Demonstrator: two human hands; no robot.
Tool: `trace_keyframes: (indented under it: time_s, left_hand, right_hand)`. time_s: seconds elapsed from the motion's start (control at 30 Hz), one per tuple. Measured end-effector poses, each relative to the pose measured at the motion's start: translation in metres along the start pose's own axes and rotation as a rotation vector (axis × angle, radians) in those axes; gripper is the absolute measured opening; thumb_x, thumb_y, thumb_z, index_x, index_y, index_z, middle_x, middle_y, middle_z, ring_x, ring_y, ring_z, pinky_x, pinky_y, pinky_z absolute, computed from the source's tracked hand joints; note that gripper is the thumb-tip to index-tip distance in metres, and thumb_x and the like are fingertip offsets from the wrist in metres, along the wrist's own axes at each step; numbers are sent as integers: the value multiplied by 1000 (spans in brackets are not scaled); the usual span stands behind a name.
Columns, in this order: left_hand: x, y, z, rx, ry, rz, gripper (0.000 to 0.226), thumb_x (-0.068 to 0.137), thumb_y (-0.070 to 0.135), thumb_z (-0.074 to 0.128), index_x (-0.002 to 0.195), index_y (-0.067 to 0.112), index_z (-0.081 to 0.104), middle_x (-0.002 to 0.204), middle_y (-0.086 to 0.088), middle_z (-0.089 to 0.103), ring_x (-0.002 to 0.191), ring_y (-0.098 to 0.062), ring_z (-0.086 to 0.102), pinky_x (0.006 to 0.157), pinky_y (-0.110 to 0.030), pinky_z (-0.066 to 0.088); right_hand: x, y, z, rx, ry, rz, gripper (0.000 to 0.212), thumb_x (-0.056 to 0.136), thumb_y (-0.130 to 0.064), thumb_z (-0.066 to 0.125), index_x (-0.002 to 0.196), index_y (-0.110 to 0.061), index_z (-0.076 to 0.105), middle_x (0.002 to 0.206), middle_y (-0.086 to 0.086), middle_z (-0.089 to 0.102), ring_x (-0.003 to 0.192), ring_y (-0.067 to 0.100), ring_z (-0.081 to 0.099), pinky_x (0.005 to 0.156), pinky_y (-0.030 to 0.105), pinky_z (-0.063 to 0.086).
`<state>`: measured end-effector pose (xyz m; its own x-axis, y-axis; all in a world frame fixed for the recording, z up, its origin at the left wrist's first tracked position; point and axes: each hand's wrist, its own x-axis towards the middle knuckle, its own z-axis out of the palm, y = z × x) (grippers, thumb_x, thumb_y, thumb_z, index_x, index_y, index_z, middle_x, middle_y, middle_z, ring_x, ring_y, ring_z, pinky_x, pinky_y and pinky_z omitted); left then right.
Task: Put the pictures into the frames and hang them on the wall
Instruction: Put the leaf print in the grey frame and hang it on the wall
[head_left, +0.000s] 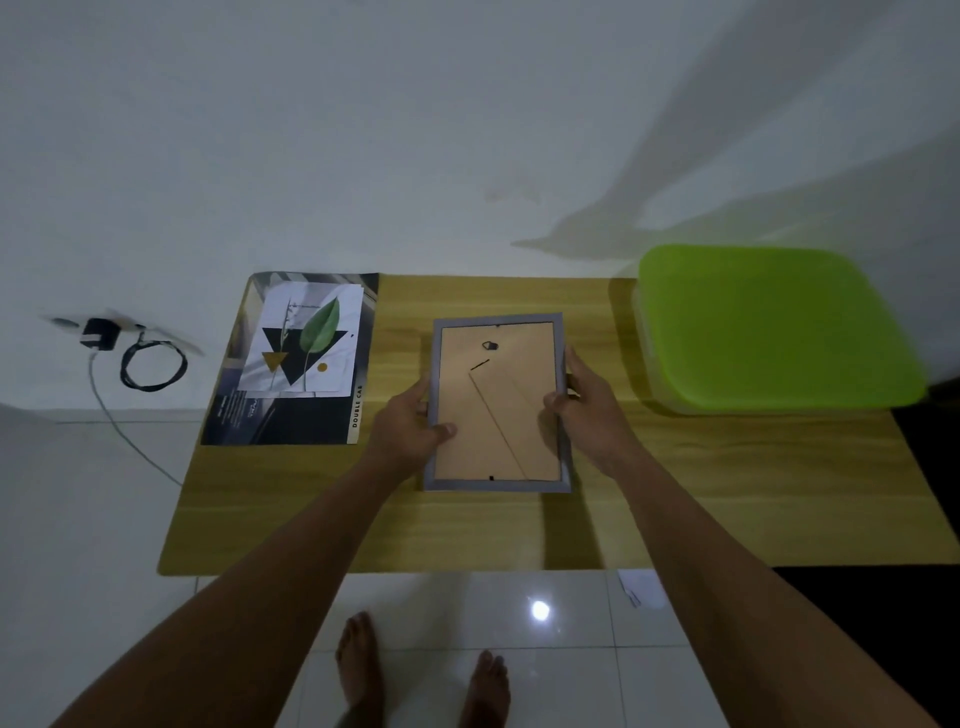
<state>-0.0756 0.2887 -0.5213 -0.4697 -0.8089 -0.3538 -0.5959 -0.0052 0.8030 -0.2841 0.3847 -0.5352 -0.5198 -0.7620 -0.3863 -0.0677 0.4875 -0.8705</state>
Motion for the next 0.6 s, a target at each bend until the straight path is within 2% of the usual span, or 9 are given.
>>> trace_keyframes:
  time_s: [0.07, 0.17, 0.23, 0.3, 0.37, 0.5, 0.6]
  left_hand:
    - [3, -4, 2, 81, 15, 59, 77, 81, 12, 76, 147, 12, 36, 106, -1, 58, 94, -14, 51, 81, -24, 44]
    - [11, -11, 4, 185, 25, 77, 78, 79, 16, 78, 145, 12, 39, 115, -9, 62, 93, -14, 50, 82, -25, 43]
    - [17, -15, 9, 239, 34, 66, 75, 79, 18, 78, 144, 12, 41, 108, -6, 62, 90, -13, 50, 77, -22, 39]
    - [24, -19, 13, 278, 49, 44, 75, 78, 20, 79, 143, 13, 42, 102, -4, 58, 87, -15, 50, 74, -23, 37]
    - [32, -25, 18, 323, 59, 30, 77, 76, 25, 81, 142, 17, 43, 108, -10, 56, 89, -19, 52, 73, -25, 37]
    - [41, -32, 26, 357, 60, -3, 74, 75, 29, 81, 139, 21, 45, 112, -10, 52, 96, -22, 54, 74, -27, 37]
    - [43, -34, 27, 406, 62, 0, 69, 75, 31, 81, 135, 19, 49, 112, -10, 53, 100, -24, 53, 74, -29, 38]
  right_hand:
    - [6, 9, 2, -115, -30, -2, 71, 96, -4, 55, 156, -24, 22, 135, -1, 58, 108, 14, 60, 92, 25, 47]
    - [14, 19, 5, -164, -52, 20, 60, 97, 4, 51, 151, -12, 32, 116, 19, 64, 91, 34, 63, 69, 14, 49]
    - [23, 26, 8, -241, -54, 17, 57, 95, 6, 52, 148, -8, 36, 100, 14, 64, 85, 27, 65, 62, 12, 49]
    - [34, 35, 12, -338, -50, 11, 64, 93, 3, 54, 151, -9, 30, 100, 13, 61, 87, 26, 64, 67, 22, 53]
    - [42, 42, 15, -432, -41, 18, 72, 91, -1, 54, 154, -11, 22, 111, 17, 57, 95, 29, 60, 72, 29, 47]
    - [41, 37, 18, -558, -7, 37, 70, 91, 2, 51, 154, -8, 24, 127, 17, 45, 108, 31, 54, 83, 28, 43]
    - [28, 33, 19, -583, 27, 1, 58, 92, 5, 48, 148, -5, 36, 133, 15, 42, 116, 30, 51, 91, 23, 41]
